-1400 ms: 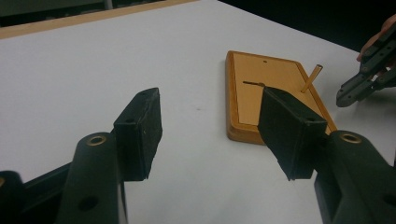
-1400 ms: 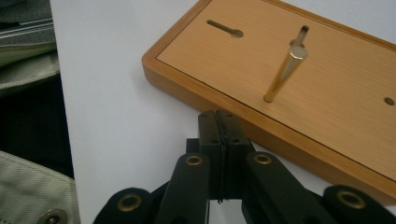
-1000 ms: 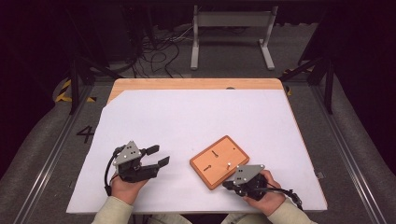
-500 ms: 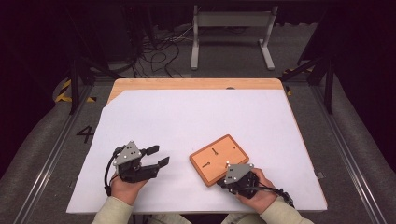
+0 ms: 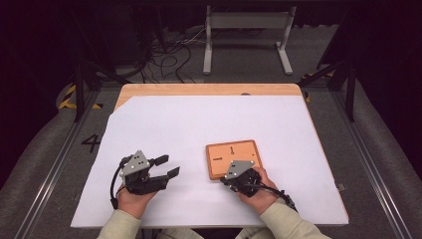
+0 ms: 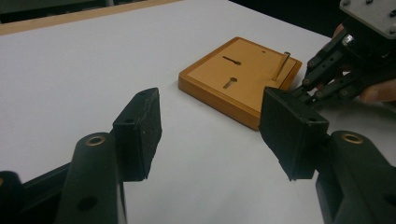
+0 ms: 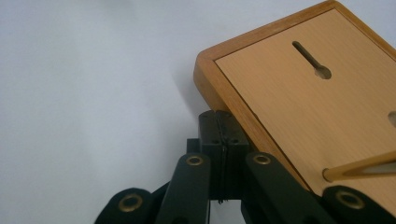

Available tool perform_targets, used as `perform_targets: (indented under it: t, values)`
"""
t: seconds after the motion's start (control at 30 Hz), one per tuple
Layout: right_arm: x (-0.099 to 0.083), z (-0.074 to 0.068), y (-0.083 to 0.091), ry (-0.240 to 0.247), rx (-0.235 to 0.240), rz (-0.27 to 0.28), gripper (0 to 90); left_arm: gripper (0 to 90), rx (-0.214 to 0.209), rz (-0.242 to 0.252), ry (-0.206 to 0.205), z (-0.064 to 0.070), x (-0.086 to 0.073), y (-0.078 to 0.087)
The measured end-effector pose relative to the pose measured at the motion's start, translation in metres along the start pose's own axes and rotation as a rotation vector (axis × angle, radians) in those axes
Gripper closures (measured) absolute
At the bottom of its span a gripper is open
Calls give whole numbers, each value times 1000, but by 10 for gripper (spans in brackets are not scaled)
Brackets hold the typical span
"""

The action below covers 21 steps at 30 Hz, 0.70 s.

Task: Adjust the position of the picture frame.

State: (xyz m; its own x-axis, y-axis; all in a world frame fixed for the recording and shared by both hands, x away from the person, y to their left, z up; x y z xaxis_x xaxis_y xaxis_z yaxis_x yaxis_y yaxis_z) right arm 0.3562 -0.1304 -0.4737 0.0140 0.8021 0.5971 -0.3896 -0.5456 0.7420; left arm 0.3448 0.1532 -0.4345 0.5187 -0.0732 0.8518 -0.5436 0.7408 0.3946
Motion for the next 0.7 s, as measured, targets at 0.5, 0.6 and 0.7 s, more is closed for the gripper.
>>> perform_targets:
  t: [0.5,0.6,0.7]
  values:
    - [4,20,63,-65,-69,174,900,390,-5,-7,14,-3,0,-1]
    - [-4,32,82,-99,-126,199,900,385,-6,-5,12,-3,0,-1]
    - [-20,47,93,-160,-192,189,900,381,-2,-6,9,-4,0,-1]
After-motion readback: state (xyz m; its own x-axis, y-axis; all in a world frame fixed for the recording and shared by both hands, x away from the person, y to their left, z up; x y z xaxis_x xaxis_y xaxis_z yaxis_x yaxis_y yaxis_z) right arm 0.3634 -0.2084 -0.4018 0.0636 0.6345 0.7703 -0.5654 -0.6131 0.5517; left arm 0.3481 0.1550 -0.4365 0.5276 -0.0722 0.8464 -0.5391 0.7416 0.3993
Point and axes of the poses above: each handheld gripper's, and its own axes: y roughly backward along the jaws, x roughly out of its top, z roughly to its right, the point moved 3 cm from there along -y, roughly forward along the jaws, and after that the axes turned 14 degrees about y, right-handed, at the moved point
